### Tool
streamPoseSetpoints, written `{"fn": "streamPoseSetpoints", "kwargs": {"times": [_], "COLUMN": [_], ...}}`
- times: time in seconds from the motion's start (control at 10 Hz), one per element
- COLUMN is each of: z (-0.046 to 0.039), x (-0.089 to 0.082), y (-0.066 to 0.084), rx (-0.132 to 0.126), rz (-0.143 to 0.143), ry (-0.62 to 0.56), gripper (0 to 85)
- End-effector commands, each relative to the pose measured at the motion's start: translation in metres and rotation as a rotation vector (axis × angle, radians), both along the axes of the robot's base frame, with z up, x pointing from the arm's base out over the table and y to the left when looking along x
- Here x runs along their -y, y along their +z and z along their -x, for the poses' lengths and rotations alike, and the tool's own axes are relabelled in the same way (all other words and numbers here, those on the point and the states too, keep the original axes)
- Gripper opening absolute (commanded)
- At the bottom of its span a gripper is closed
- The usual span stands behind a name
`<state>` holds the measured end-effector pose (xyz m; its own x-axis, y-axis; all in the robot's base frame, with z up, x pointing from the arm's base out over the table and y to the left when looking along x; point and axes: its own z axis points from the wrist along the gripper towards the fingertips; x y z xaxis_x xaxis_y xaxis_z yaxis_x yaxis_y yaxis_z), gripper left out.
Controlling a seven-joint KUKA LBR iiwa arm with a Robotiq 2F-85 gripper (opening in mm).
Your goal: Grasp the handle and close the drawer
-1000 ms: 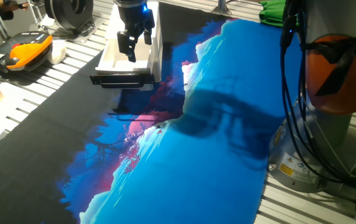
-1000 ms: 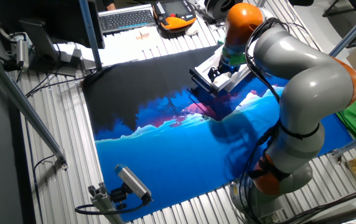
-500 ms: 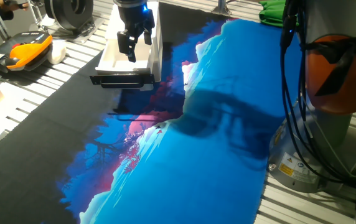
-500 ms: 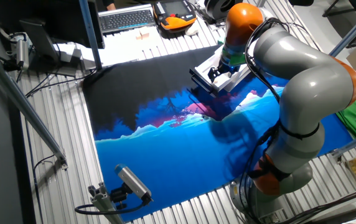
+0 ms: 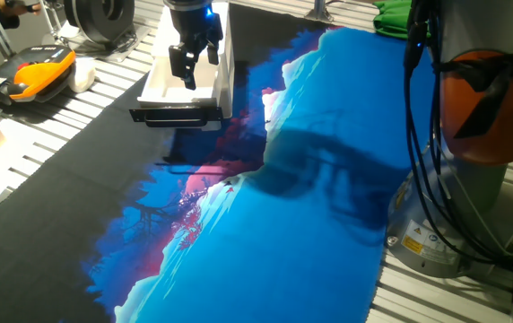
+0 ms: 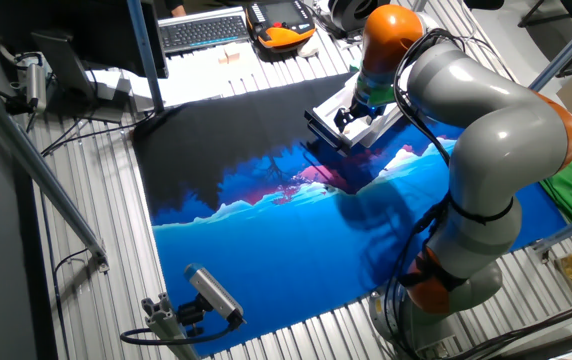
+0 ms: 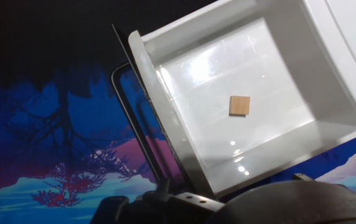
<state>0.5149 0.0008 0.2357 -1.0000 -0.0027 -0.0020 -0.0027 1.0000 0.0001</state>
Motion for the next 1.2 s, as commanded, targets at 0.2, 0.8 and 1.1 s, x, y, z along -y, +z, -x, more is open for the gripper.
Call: {"fn": "streamPoseSetpoints", "kwargs": {"times": [0.2,0.8,1.1], "z": [-0.0013,-0.0036,-0.0038], "x": [0.0013,-0.0005,-0.0009], "y": [0.0031,0.0047,0.0049], "rx": [-0.072,-0.069,-0.069], "rz": [0.005,0.011,0.011], "ry": [-0.17,-0.172,-0.172], "gripper": [0.0,0.0,0.0]}}
